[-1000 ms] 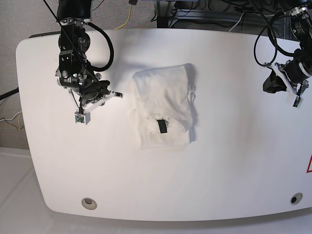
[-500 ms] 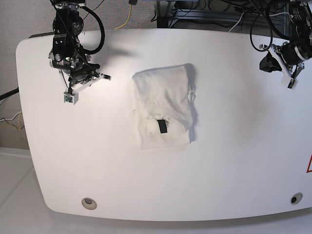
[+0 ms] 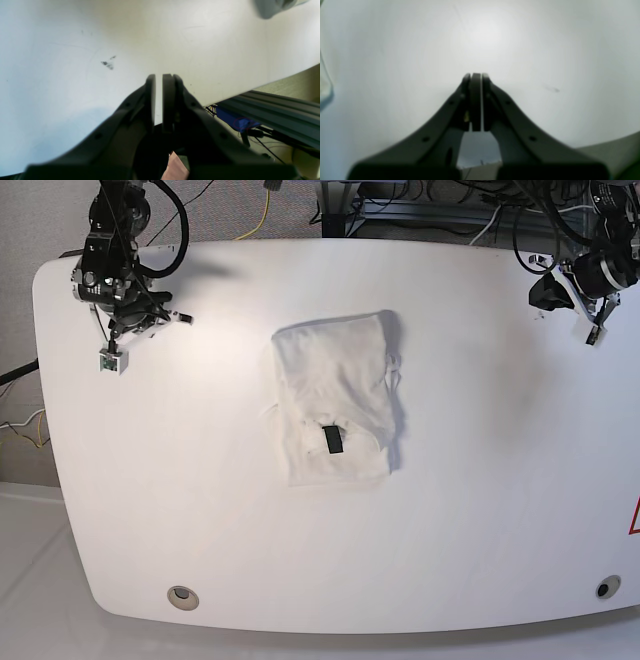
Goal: Fold the T-shirt properly
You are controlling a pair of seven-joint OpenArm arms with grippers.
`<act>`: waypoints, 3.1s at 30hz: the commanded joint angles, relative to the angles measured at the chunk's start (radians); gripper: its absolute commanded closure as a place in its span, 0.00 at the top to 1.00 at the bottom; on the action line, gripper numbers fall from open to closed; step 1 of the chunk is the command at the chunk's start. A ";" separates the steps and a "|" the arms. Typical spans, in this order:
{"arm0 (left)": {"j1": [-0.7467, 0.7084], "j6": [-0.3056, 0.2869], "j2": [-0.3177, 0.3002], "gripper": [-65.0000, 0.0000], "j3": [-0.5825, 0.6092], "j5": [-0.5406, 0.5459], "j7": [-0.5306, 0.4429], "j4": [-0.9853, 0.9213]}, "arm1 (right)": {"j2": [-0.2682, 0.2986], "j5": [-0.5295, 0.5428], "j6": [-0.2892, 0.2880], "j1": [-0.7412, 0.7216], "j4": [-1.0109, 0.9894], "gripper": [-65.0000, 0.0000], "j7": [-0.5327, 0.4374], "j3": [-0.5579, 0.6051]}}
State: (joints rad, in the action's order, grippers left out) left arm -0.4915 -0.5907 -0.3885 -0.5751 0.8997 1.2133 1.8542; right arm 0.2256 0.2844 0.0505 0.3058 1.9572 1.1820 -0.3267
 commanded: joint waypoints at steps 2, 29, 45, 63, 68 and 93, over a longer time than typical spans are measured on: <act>-0.020 -0.001 -0.016 0.05 -0.006 -0.040 -0.026 0.015 | 0.013 -0.012 -0.033 0.030 0.021 0.00 -0.015 -0.044; -0.194 -0.005 0.013 0.05 0.215 -0.310 -0.315 0.009 | 0.041 -0.015 -0.275 0.300 0.026 0.00 -0.109 -0.351; -0.235 -0.107 0.116 0.05 0.214 -0.552 -0.316 0.009 | -0.035 -0.181 -0.355 0.421 0.020 0.00 -0.225 -0.351; -0.287 -0.107 0.156 0.05 0.169 -0.785 -0.318 0.009 | -0.251 -0.601 -0.627 0.416 -0.025 0.00 -0.308 -0.351; -0.310 -0.107 0.156 0.05 0.162 -0.830 -0.318 0.008 | -0.286 -0.672 -0.682 0.404 -0.075 0.00 -0.359 -0.352; -0.335 -0.107 0.156 0.05 0.160 -0.865 -0.320 -0.209 | -0.340 -0.741 -0.710 0.422 -0.305 0.00 -0.494 -0.352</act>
State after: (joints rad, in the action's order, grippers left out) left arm -0.8139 -0.6971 -0.2226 -0.4072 0.0372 0.8925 1.6470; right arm -0.1184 -0.4488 -0.6563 0.7136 1.6699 0.7029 -0.6727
